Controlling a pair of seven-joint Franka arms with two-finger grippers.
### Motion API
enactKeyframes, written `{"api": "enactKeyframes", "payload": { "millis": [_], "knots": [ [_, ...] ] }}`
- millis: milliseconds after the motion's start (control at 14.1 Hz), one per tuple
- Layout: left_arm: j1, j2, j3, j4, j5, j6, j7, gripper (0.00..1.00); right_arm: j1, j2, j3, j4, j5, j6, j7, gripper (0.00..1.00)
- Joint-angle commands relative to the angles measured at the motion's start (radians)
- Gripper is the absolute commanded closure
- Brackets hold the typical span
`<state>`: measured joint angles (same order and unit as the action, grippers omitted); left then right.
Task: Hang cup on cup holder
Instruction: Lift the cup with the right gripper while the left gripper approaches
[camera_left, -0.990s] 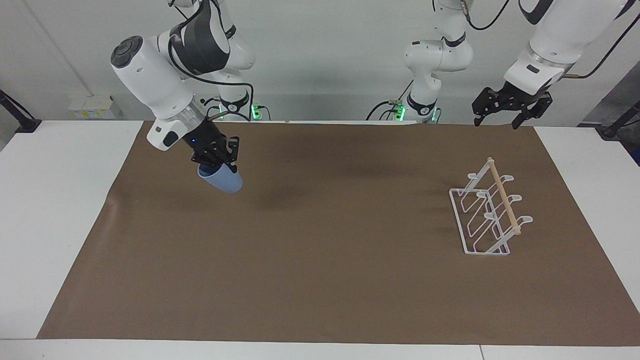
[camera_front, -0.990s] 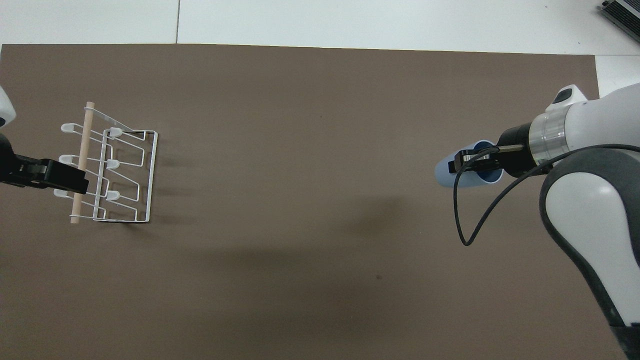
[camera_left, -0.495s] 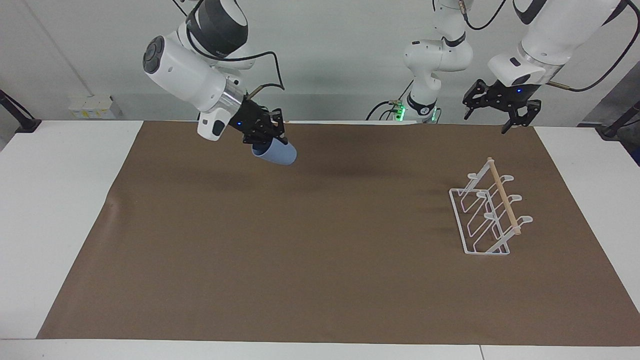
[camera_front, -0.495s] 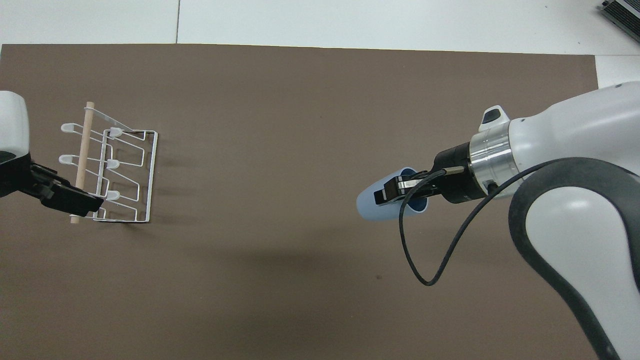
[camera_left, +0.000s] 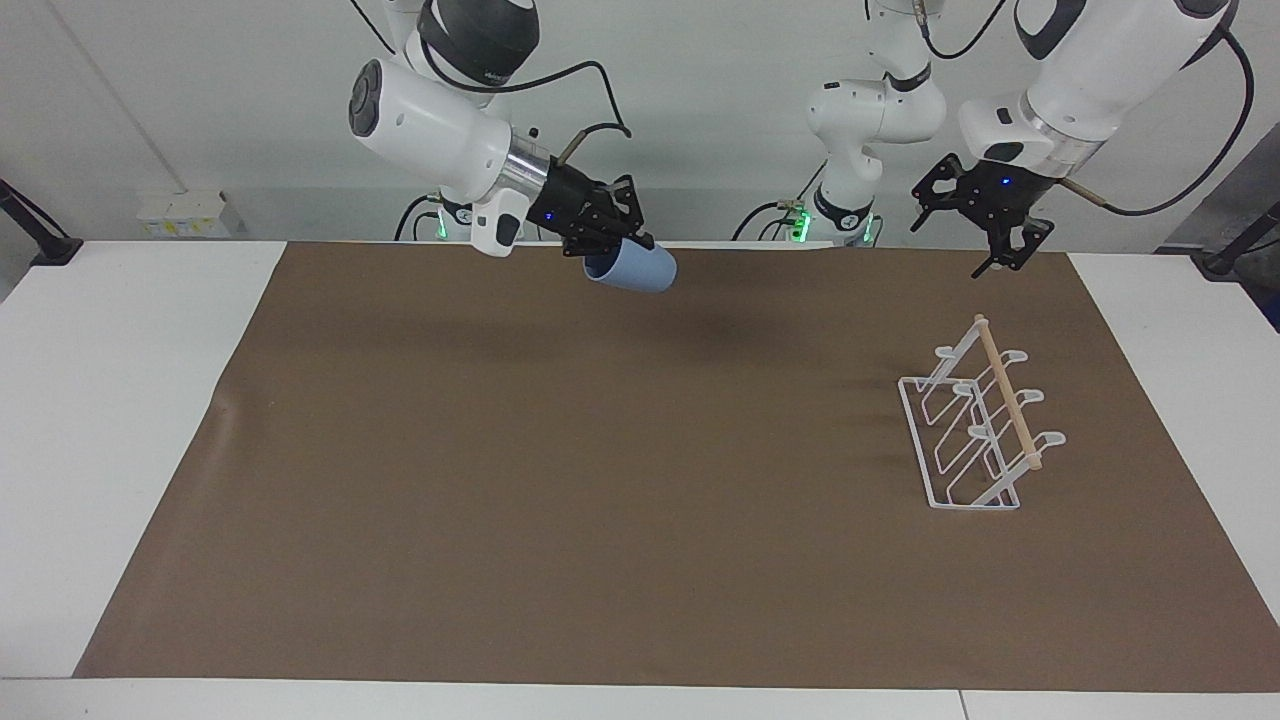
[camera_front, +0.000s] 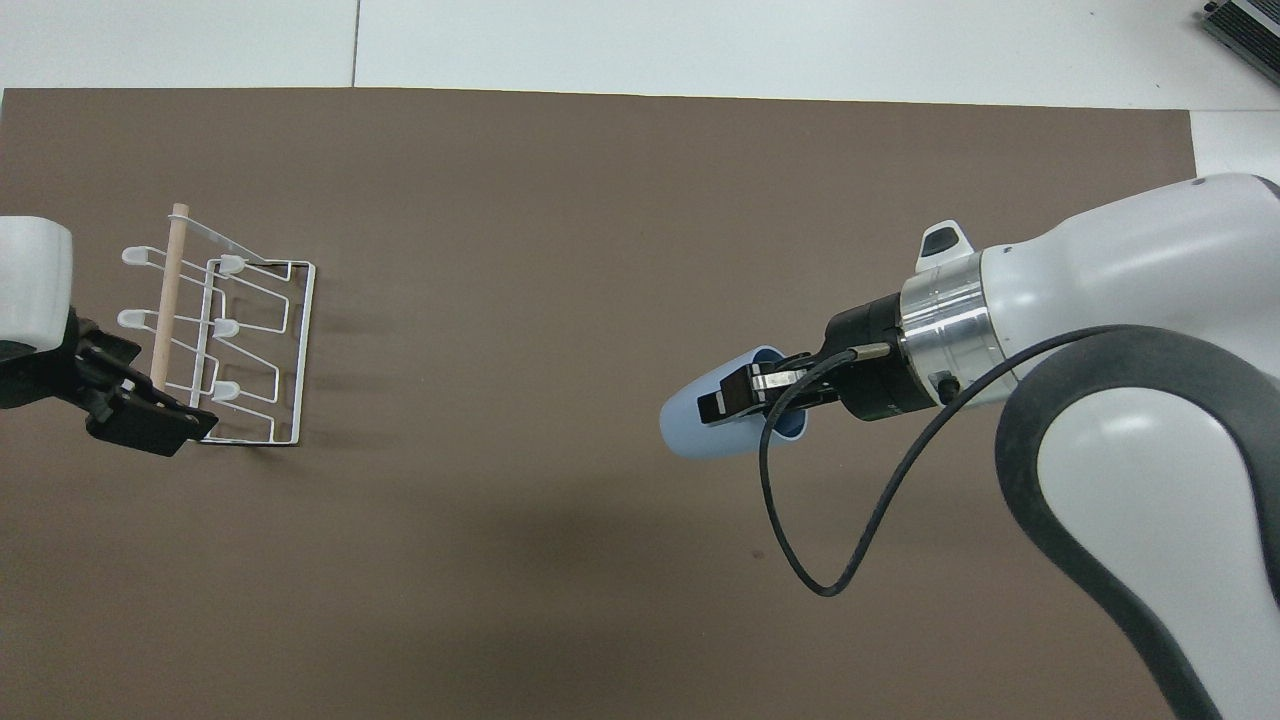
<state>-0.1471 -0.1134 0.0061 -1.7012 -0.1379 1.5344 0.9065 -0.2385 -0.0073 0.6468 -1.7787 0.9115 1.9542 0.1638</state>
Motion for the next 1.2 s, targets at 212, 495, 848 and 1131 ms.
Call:
{"api": "enactKeyframes", "payload": {
  "millis": [212,495,848,1131],
  "knots": [
    [-0.075,-0.058,0.011,-0.092,-0.045,0.07,0.107,0.0,0.08,0.016,0.017,0.025,0.023,0.109,0.242,1.0],
    [-0.136,-0.095,0.009,-0.17,-0.078,0.174,0.181,0.0,0.125,0.018,0.019,0.045,0.023,0.089,0.498,1.0],
    [-0.195,-0.107,0.009,-0.189,-0.193,0.205,0.178,0.0,0.11,0.02,0.016,0.077,0.041,-0.009,0.591,1.0],
    [-0.282,-0.115,0.0,-0.192,-0.229,0.179,0.17,0.0,0.107,0.02,0.016,0.088,0.044,-0.006,0.605,1.0]
  ]
}}
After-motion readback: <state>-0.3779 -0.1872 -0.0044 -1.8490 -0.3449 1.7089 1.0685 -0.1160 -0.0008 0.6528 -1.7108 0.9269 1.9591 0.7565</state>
